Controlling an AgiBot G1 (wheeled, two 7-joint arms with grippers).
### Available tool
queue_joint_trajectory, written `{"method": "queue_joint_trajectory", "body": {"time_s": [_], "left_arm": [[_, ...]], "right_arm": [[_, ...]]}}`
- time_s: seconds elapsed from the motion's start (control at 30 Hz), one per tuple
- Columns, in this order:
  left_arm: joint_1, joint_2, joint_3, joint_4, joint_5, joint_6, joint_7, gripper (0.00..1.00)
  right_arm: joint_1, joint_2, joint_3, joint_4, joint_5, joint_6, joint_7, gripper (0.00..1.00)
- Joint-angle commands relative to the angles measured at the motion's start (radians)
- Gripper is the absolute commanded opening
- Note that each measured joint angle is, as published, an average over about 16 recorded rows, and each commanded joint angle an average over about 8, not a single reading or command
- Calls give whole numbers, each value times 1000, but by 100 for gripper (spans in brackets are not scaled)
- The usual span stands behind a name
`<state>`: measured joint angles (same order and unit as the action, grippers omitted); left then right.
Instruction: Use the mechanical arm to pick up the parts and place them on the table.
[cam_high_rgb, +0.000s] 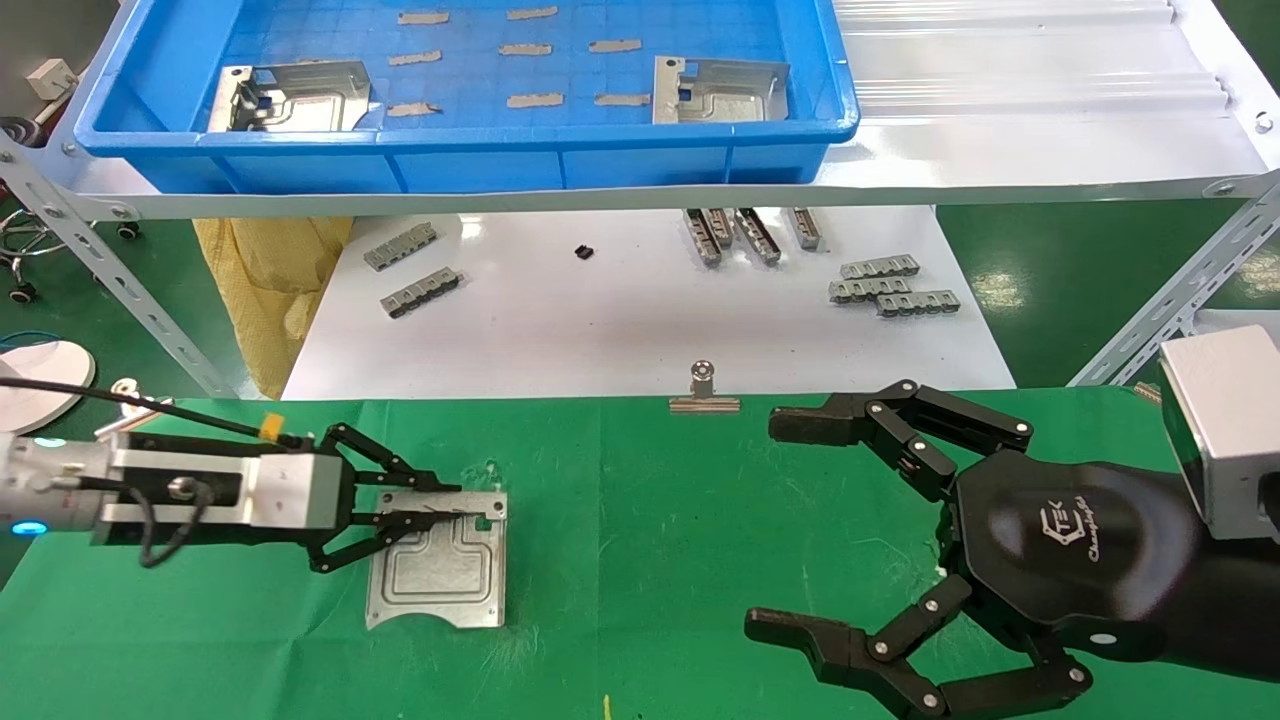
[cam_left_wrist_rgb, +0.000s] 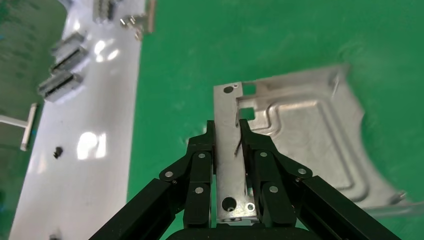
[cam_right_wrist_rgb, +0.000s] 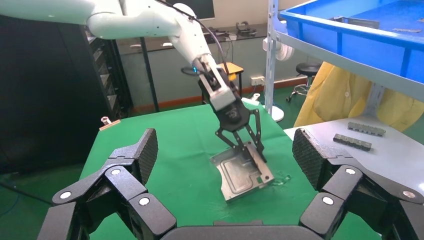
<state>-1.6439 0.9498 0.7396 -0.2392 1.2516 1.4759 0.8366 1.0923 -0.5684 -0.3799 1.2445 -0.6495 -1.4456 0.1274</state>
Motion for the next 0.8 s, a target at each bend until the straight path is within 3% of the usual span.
{"method": "queue_joint_trajectory", "body": {"time_s": [0.03, 0.2, 0.4, 0.8], "left_arm": [[-3, 17, 2, 32, 7, -23, 32, 100], [-5, 42, -4, 83, -1, -34, 80, 100], [-16, 37, -14, 134, -19, 34, 91, 100], [18, -16, -63, 245, -102, 125, -96, 100]], "right_arm": [[0, 0, 0, 0, 0, 0, 0, 100], [0, 0, 0, 0, 0, 0, 0, 100], [0, 0, 0, 0, 0, 0, 0, 100], [0, 0, 0, 0, 0, 0, 0, 100]]}}
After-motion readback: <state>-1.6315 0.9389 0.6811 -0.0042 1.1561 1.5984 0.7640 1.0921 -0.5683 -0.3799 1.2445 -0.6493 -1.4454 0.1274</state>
